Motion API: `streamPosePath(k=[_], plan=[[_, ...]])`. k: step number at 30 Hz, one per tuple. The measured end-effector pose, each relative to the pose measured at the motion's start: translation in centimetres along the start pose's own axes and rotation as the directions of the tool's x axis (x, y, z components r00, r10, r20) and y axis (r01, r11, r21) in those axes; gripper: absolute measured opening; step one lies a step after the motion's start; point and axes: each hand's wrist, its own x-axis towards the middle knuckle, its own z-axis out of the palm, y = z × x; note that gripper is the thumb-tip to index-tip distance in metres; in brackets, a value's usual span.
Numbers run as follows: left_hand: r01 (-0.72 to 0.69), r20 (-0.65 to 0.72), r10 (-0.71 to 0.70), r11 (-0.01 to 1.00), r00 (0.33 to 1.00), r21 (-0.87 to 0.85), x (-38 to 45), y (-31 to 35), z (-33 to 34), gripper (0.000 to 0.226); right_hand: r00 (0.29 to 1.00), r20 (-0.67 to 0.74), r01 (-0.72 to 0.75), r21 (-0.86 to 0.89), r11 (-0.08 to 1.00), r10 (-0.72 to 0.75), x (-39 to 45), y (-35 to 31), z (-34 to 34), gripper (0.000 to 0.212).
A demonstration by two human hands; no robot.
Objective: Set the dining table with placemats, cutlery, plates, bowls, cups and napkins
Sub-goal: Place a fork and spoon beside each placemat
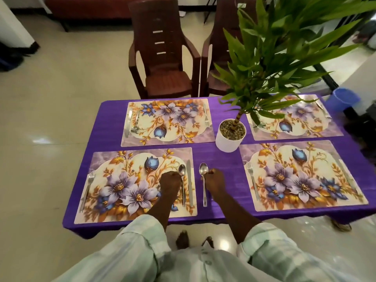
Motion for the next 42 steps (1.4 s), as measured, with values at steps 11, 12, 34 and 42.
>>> streamPosePath(k=[11, 12, 34, 42], plan=[[-0.276, -0.204, 0.301, 0.951, 0.931, 0.14, 1.3, -3.4, 1.4, 0.02, 0.999, 0.024, 0.045, -0.075, 0.996, -0.043, 0.5, -0.4, 0.4, 0.011], [-0.295, -0.204, 0.323, 0.943, 0.924, 0.157, 1.3, -3.5, 1.4, 0.024, 0.998, 0.024, 0.053, -0.084, 0.995, -0.051, 0.5, -0.3, 0.5, 0.012], [-0.151, -0.19, 0.169, 0.983, 0.967, 0.109, 0.6, -2.1, 1.5, 0.031, 0.999, 0.011, 0.04, -0.062, 0.997, -0.039, 0.1, 0.5, -0.8, 0.007], [-0.157, -0.154, 0.172, 0.982, 0.973, 0.102, 0.6, -1.8, 1.5, 0.031, 0.999, -0.01, 0.041, -0.067, 0.997, -0.042, -0.2, 0.5, -0.9, 0.007]])
